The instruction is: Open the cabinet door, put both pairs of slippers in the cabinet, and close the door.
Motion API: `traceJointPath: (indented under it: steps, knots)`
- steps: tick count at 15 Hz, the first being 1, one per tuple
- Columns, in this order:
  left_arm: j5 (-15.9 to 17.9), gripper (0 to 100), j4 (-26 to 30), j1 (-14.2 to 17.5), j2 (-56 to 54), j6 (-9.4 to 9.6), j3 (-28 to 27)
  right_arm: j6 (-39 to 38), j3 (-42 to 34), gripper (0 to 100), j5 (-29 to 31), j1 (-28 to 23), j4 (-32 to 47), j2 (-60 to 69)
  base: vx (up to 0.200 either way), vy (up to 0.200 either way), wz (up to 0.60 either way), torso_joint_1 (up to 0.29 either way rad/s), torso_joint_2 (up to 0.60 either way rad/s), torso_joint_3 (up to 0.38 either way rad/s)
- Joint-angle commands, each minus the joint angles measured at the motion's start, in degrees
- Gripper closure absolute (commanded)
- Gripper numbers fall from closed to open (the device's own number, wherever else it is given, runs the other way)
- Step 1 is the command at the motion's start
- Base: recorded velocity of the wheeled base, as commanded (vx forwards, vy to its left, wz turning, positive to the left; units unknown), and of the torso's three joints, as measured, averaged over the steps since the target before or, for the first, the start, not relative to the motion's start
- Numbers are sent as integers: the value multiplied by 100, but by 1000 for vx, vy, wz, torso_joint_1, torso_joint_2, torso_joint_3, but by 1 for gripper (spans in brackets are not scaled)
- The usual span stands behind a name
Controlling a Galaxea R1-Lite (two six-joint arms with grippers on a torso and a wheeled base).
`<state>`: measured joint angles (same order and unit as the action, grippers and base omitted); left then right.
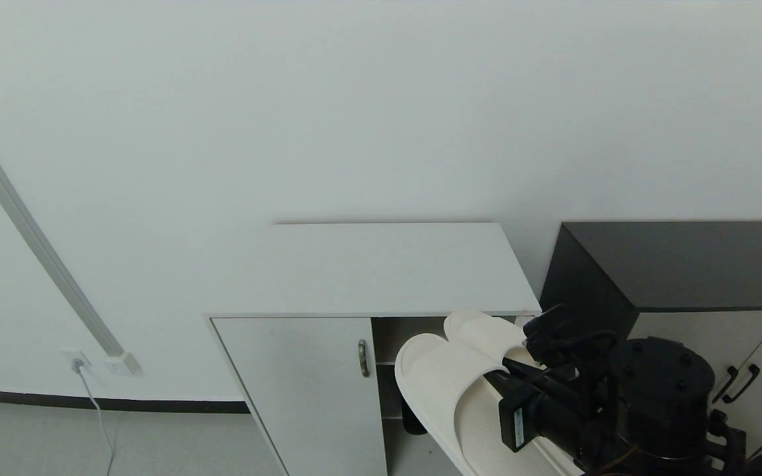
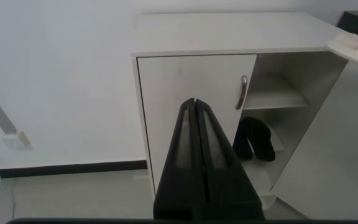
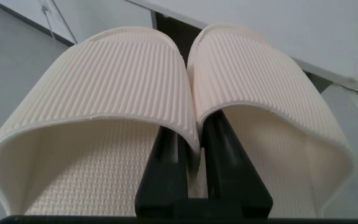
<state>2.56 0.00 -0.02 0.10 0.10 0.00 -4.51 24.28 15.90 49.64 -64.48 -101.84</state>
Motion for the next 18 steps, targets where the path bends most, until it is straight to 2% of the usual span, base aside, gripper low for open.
traceJointPath:
  steps: [1, 7, 18]
  knots:
    - [-1, 100, 0, -6, -1, -1, 0, 3, -38, 100, 1, 19, -21, -20, 0, 0, 0, -154, 354, 188]
    - [-1, 100, 0, -6, -1, -1, 0, 3, -73, 100, 1, 63, -30, -29, 0, 0, 0, -177, 397, 228]
    - [-1, 100, 9, 2, -1, -1, 0, 3, -161, 100, -8, 142, -30, -46, 0, 0, 0, -216, 534, 320]
